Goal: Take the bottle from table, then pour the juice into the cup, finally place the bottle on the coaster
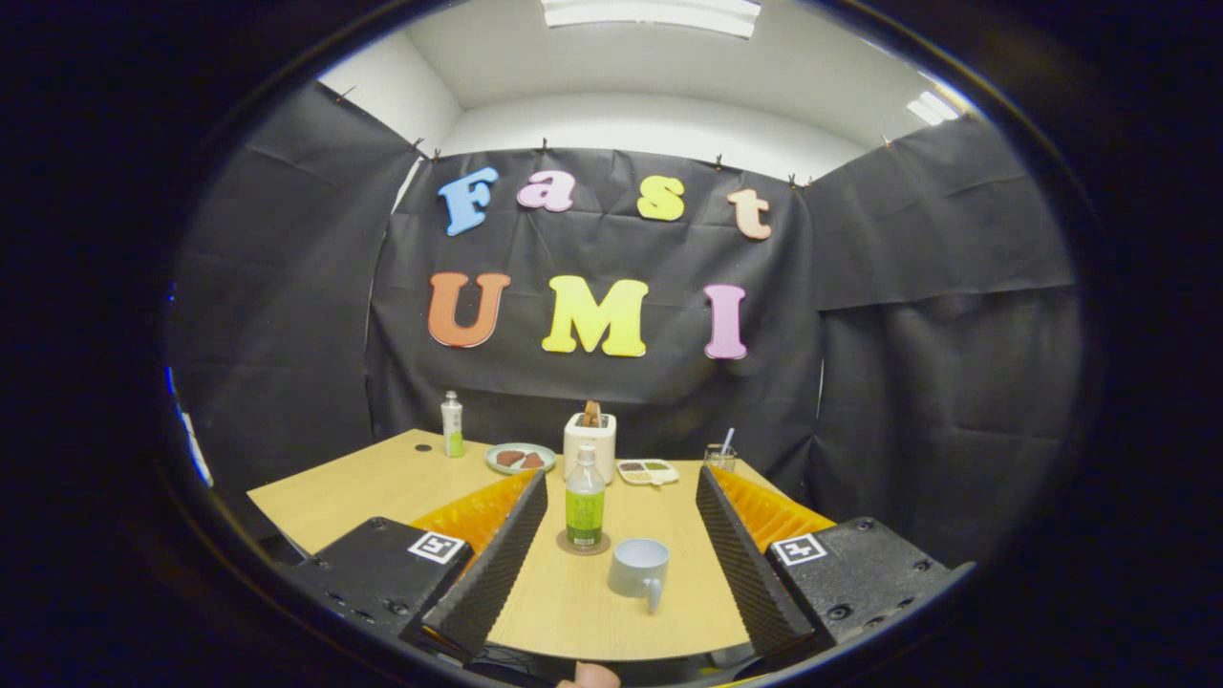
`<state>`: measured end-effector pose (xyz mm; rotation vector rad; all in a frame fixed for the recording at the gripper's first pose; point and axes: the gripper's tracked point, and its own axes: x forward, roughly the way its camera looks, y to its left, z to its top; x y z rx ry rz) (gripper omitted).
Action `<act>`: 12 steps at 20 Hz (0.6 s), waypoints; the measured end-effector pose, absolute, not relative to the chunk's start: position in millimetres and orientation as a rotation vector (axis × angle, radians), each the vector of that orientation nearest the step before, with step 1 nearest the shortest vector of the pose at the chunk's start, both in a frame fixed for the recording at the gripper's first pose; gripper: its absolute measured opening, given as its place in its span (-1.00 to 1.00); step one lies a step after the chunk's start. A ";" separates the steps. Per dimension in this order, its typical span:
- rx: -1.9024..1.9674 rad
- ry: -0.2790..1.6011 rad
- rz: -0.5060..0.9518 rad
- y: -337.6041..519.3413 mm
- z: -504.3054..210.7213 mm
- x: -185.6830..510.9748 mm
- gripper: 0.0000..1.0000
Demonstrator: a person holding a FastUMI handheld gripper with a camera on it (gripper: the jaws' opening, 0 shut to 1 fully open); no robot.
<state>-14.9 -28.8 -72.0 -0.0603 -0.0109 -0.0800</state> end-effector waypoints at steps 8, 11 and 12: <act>-0.006 0.024 -0.081 -50.7 -88.9 -6.2 1.00; -0.023 0.024 -0.087 -54.7 -90.8 -7.0 1.00; -0.029 0.020 -0.087 -55.1 -89.5 -7.2 1.00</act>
